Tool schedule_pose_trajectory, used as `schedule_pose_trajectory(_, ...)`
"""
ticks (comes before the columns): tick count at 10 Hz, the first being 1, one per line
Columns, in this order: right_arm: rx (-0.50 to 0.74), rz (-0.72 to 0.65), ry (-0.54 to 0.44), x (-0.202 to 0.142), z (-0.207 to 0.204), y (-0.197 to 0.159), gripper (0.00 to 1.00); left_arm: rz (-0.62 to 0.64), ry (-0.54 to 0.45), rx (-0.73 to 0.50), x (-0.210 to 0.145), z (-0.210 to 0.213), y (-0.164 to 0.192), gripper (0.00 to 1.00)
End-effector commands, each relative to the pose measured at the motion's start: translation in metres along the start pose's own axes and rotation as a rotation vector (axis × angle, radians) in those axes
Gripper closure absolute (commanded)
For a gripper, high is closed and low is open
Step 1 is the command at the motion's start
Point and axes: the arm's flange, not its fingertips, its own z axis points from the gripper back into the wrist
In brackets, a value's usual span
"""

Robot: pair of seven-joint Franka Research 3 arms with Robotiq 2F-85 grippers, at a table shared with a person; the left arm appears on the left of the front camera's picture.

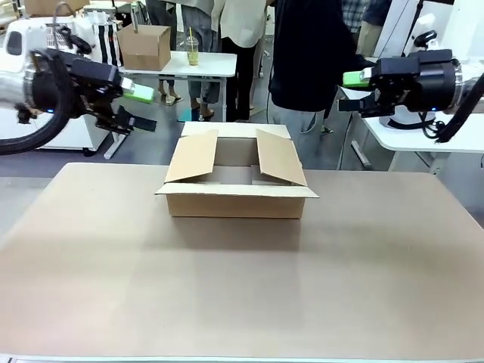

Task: Pack the gift set into the box.
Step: Place both hands on the side flaps of the Package Box and spread them outward.

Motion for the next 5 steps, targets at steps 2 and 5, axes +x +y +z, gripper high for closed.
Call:
schedule_pose_trajectory(2, 0.019, -0.002, -0.021, 0.001, -0.003, 0.001, 0.00, 0.182, 0.289, 0.336, 0.074, -0.060, 0.028, 0.00)
schedule_pose_trajectory(5, 0.019, -0.002, -0.021, 0.001, -0.003, 0.001, 0.00, 0.254, 0.511, 0.647, 0.109, -0.108, 0.067, 0.00)
